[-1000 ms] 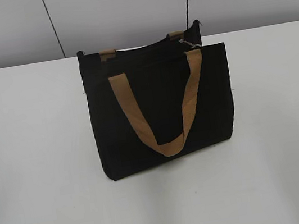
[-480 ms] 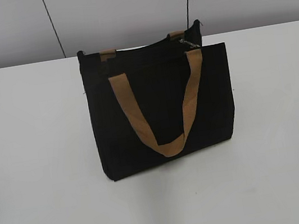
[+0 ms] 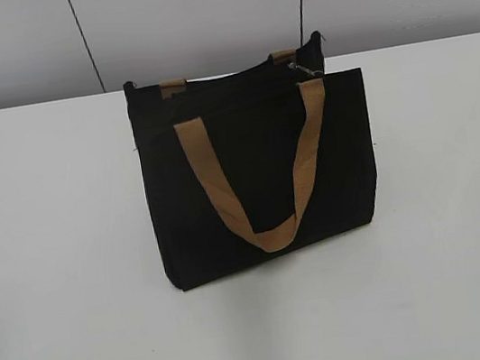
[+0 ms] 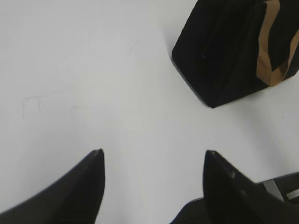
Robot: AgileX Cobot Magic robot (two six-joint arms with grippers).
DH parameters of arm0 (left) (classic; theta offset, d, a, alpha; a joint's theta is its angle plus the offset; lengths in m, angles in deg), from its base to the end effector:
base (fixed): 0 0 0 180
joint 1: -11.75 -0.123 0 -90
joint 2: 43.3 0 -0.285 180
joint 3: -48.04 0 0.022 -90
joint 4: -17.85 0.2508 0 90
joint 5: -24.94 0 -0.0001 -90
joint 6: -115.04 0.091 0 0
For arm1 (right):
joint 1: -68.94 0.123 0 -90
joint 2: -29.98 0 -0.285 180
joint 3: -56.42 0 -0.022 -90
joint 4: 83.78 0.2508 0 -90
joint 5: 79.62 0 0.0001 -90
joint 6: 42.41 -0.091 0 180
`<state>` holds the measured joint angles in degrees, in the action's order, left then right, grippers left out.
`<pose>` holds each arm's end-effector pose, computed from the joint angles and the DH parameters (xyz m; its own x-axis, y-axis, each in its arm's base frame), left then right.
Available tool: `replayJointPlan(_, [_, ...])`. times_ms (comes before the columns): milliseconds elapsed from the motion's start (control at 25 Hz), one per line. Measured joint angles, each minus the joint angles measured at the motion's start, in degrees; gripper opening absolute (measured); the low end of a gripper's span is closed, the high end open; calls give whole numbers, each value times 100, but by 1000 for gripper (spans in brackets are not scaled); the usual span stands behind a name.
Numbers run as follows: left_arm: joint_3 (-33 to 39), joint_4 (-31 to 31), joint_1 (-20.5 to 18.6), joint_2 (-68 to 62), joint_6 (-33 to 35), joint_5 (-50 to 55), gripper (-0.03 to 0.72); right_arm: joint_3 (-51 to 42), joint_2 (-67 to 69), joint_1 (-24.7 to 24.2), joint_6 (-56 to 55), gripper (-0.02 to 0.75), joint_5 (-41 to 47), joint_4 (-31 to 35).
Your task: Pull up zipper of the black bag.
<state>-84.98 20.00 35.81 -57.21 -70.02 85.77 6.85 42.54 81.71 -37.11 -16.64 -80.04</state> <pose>0.0095 -0.0010 0.2849 -0.5054 0.1491 -0.8499 0.3475 0.9367 -0.0423 0.0062 0.0068 0.2694 -0.5424 -0.1872 -0.8190 -0.3017 0.9532 -0.0181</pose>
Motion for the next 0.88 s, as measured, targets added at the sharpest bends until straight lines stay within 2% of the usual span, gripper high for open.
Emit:
replayJointPlan(720, [0,-23,-5,0,20,-4,495,0,0,-12,1,382,0,-7])
replayJointPlan(880, [0,-29,-237,0,20,-4,495,0,-46,-237,-4,382,0,-7])
